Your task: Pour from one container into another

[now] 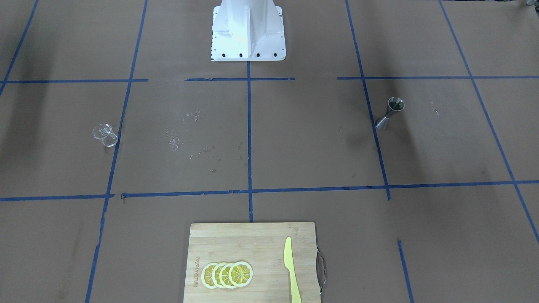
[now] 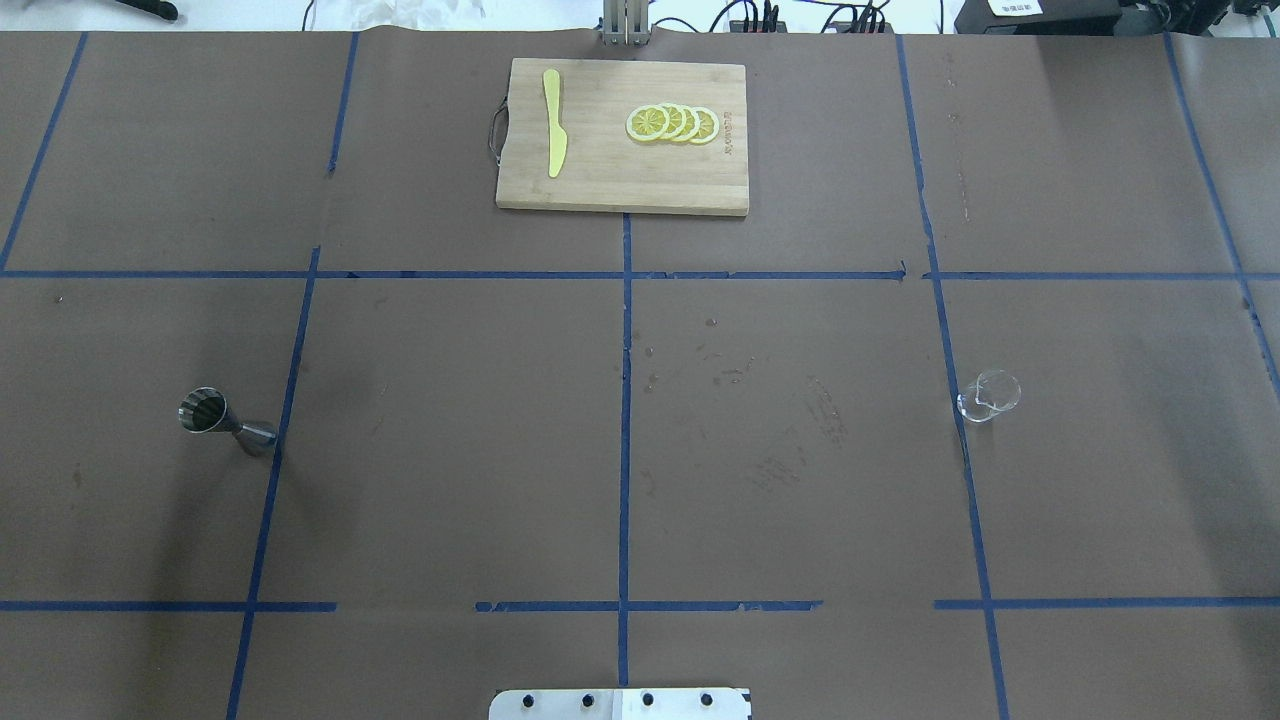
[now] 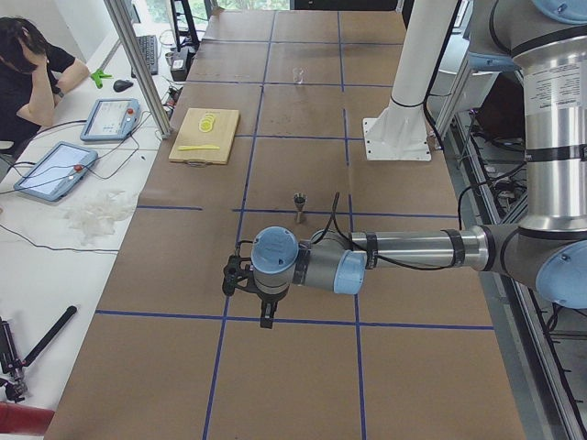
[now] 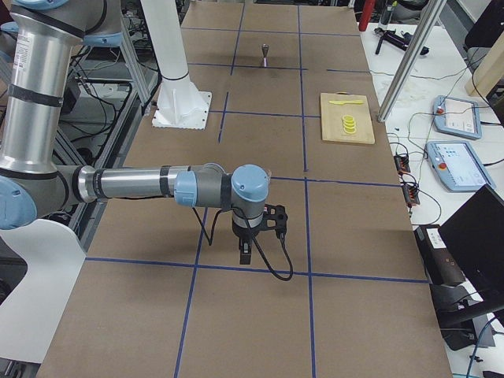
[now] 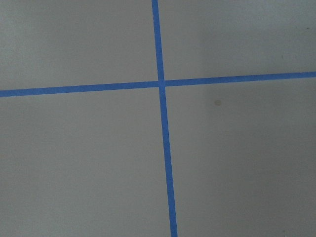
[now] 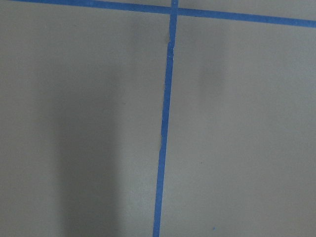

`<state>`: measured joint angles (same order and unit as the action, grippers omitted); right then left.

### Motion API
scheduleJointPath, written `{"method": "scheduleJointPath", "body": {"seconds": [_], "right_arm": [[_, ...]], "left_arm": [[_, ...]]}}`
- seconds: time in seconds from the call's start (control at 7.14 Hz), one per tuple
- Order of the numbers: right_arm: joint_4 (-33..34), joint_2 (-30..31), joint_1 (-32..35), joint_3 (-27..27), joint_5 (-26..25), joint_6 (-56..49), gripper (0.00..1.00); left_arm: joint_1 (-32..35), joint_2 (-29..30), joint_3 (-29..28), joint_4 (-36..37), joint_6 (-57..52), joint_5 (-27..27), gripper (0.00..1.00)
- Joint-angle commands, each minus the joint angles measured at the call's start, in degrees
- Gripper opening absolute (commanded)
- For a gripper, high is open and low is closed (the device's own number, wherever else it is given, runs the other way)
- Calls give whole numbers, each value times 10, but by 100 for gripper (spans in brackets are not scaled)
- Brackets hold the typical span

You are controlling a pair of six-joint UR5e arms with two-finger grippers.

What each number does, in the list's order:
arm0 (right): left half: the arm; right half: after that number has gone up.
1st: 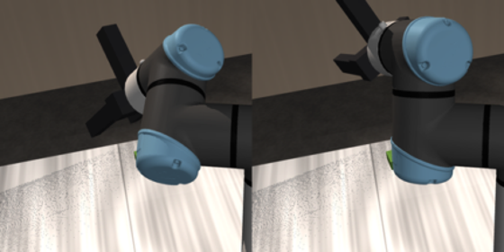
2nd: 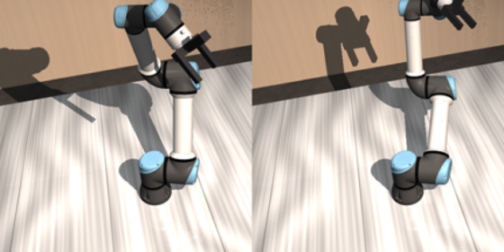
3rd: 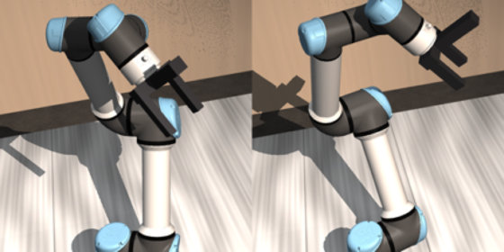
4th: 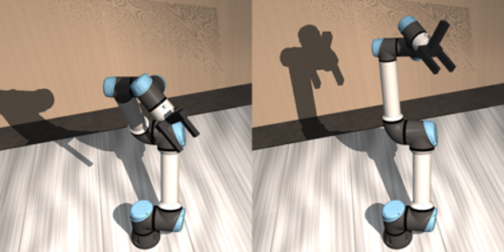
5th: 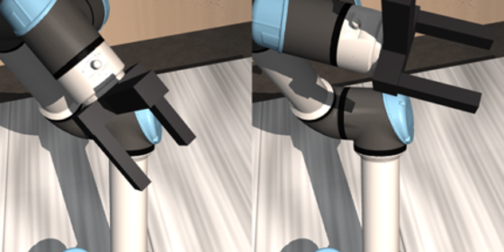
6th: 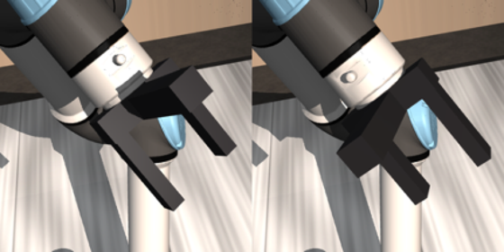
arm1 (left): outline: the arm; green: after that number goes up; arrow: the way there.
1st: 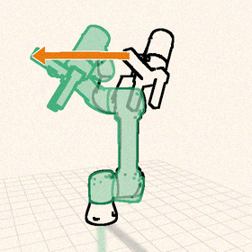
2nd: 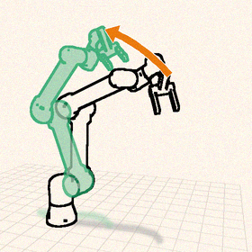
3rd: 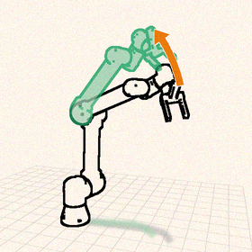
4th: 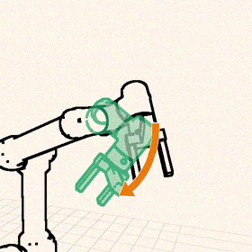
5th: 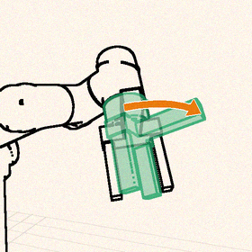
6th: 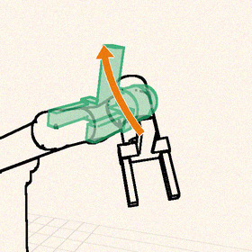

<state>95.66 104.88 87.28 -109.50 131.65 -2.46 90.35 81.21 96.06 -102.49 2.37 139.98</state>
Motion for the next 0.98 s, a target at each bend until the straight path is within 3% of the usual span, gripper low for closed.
{"method": "scheduleJointPath", "body": {"seconds": [0.0, 0.84], "right_arm": [[0, -3, 0, -1, 1, 1, 100], [1, -5, 0, 0, 4, 0, 100]], "left_arm": [[0, 0, 0, 0, 0, -2, 100], [0, 5, 1, -1, 0, -5, 100]]}}
